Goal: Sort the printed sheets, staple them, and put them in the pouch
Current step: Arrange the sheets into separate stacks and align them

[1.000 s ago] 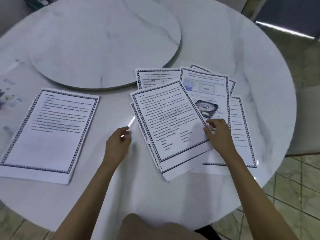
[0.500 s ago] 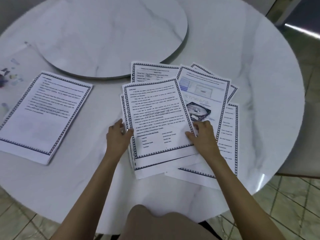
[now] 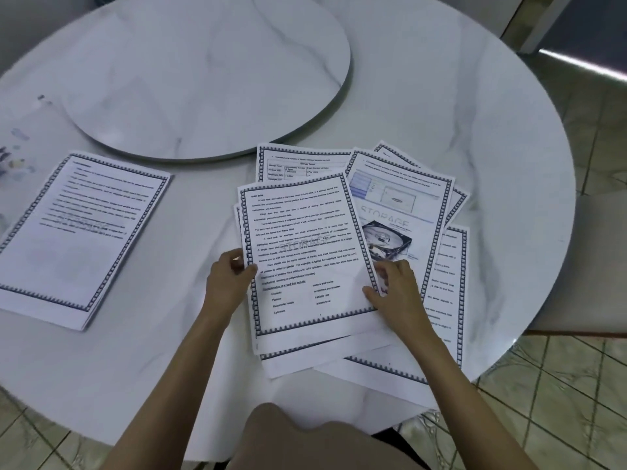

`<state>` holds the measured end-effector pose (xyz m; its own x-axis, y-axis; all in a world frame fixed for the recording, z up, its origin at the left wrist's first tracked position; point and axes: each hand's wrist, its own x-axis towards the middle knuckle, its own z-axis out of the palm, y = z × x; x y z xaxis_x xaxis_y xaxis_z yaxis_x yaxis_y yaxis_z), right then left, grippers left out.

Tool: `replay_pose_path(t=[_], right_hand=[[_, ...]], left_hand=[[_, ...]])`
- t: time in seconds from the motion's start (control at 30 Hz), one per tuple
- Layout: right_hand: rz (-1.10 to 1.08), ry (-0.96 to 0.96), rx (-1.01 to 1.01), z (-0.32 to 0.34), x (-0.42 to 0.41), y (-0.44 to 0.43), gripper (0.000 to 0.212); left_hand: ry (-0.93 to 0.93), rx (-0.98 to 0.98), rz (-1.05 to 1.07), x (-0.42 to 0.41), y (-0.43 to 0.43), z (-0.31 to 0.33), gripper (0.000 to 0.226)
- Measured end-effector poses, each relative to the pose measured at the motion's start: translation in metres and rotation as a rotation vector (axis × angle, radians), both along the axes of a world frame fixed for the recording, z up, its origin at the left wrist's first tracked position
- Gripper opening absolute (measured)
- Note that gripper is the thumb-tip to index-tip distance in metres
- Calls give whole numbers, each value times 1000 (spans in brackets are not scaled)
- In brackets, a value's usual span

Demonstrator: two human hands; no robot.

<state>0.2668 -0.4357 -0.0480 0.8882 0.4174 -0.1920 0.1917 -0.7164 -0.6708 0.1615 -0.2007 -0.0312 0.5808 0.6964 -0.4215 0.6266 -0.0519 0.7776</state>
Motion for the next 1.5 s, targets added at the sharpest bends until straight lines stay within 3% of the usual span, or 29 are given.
replay_pose_path(t=[0.23, 0.5, 0.77, 0.9, 1.07, 1.3, 1.5], right_hand=[[-226, -61, 104, 18, 27, -25, 33], [-180, -1, 47, 16, 39, -19, 32], [-278, 32, 108, 23, 45, -6, 29], [-314, 103, 174, 27, 43, -1, 22], [-329, 193, 236, 30, 36, 4, 26], [-426, 263, 399, 43, 15, 18, 29], [-376, 297, 465, 38, -18, 55, 22]], left_hand=[[-21, -27, 11, 4, 7, 0, 36], [-122, -150, -108, 21, 1, 2, 36], [-147, -209, -231, 30, -5, 9, 42], [-166, -207, -243, 25, -2, 7, 31], [-162, -253, -227, 13, 6, 8, 41], [-169, -304, -187, -15, 27, 12, 35], [-193, -358, -136, -40, 54, 22, 33]])
